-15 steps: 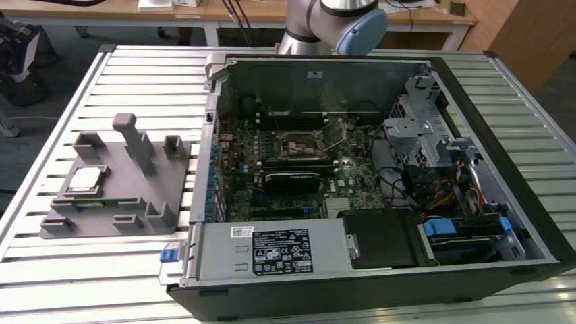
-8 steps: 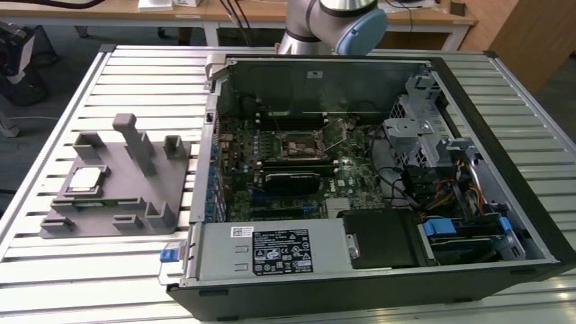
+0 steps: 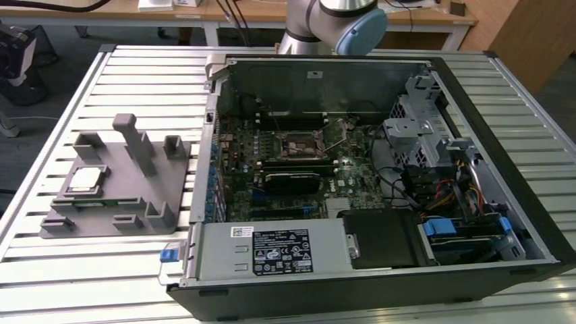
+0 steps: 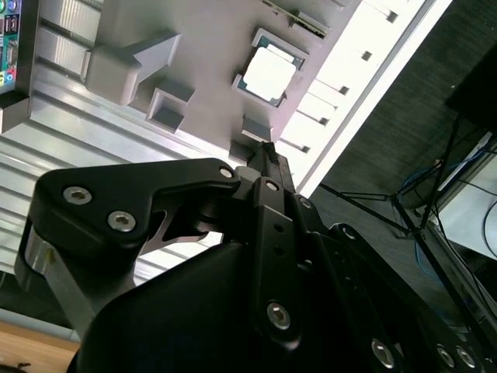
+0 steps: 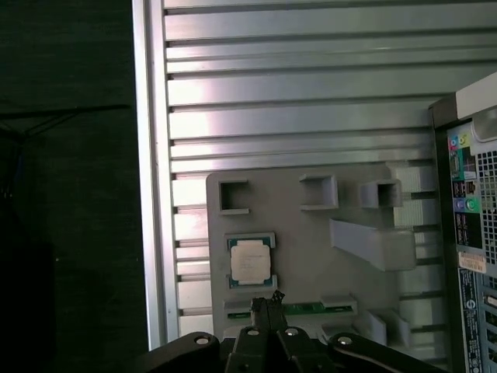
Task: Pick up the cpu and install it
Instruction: 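Pick up the cpu and move it towards the insertion slot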
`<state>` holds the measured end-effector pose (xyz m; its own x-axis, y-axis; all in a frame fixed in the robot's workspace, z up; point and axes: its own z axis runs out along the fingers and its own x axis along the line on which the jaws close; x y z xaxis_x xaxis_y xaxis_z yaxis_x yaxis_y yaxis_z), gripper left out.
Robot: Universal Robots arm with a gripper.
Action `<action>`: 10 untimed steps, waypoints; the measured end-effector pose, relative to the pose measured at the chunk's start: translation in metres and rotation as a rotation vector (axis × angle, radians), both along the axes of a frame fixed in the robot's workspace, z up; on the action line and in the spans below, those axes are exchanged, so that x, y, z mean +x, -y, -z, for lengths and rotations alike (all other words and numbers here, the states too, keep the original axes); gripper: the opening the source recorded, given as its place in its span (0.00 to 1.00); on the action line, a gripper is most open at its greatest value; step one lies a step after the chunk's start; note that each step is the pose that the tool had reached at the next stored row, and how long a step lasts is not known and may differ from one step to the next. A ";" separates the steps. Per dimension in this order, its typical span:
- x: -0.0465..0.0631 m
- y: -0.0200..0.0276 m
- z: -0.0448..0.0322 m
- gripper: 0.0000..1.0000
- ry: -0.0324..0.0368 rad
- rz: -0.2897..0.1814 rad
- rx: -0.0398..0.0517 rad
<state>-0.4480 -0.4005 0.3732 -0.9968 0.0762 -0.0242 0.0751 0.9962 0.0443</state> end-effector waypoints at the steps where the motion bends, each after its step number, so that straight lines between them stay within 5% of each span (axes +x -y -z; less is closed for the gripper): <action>1: 0.000 0.0000 0.0004 0.11 0.0000 0.000 0.0000; 10: 0.000 0.0014 0.0049 0.11 0.0001 0.000 0.0000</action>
<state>-0.4481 -0.4018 0.3683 -0.9968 0.0760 -0.0243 0.0749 0.9962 0.0443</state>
